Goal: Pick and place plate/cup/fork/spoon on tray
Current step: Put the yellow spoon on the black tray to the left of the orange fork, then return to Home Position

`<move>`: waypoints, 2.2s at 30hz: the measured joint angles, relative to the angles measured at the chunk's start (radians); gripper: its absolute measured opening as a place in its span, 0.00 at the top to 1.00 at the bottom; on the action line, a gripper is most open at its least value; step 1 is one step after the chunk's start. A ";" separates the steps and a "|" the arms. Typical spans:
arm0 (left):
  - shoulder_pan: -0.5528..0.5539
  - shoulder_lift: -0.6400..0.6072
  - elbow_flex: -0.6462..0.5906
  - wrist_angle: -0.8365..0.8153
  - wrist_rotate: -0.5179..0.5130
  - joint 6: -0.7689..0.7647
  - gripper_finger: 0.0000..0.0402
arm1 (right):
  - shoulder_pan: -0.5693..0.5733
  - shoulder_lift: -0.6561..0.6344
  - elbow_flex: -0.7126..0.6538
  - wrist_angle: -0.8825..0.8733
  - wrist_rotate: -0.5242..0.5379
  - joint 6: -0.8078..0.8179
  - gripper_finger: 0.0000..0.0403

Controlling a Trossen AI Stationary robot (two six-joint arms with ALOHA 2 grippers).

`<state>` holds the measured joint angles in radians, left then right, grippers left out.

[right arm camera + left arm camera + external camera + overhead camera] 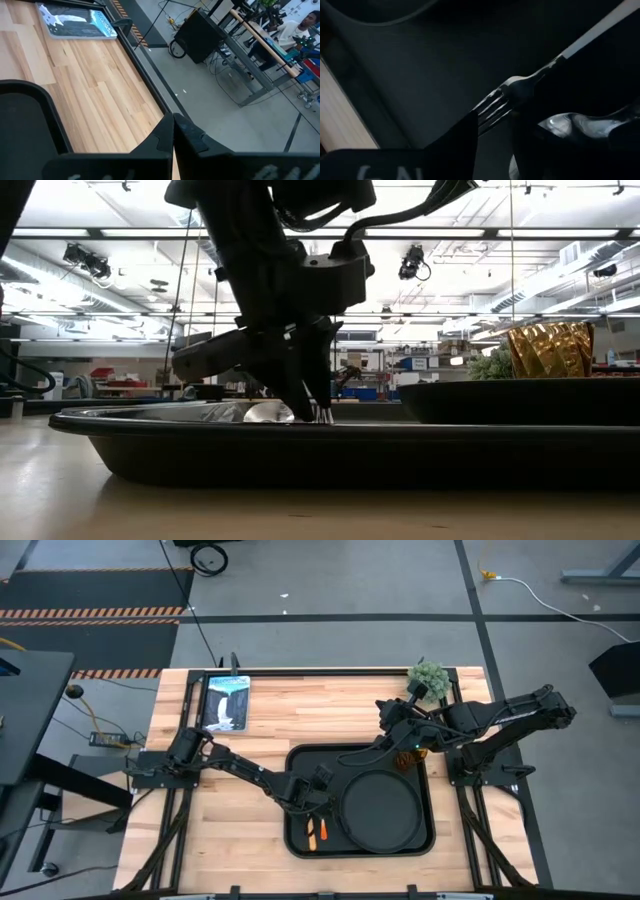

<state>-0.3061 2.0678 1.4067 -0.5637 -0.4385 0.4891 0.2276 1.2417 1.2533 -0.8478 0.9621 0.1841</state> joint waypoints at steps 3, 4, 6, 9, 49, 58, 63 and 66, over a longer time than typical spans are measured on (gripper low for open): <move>-0.003 0.000 0.000 0.009 -0.010 0.023 0.71 | 0.000 0.000 0.000 0.000 -0.003 0.000 0.97; -0.006 0.000 0.000 0.010 -0.016 0.028 0.71 | 0.000 0.000 0.000 0.000 -0.003 0.000 0.97; -0.011 0.000 0.000 0.014 -0.035 0.034 0.71 | 0.000 0.000 0.000 0.000 -0.003 0.000 0.97; -0.023 -0.003 0.000 0.005 -0.057 0.047 0.71 | 0.000 0.000 0.000 0.000 -0.003 0.000 0.97; -0.179 -1.172 -0.688 -0.228 -0.255 -0.949 0.71 | 0.396 -0.012 -0.057 -0.140 0.035 0.288 0.97; -0.209 -1.512 -0.889 0.024 -0.303 -0.899 0.71 | 0.394 -0.166 -0.317 0.132 -0.049 0.206 0.98; -0.196 -1.713 -1.033 0.235 -0.327 -0.773 0.71 | 0.373 -0.350 -0.497 0.474 -0.220 -0.016 0.98; -0.175 -1.813 -1.092 0.303 -0.327 -0.730 0.71 | 0.338 -0.464 -0.589 0.629 -0.321 -0.116 0.98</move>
<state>-0.4809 0.2545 0.3144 -0.2609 -0.7654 -0.2411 0.5656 0.7774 0.6640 -0.2188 0.6406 0.0684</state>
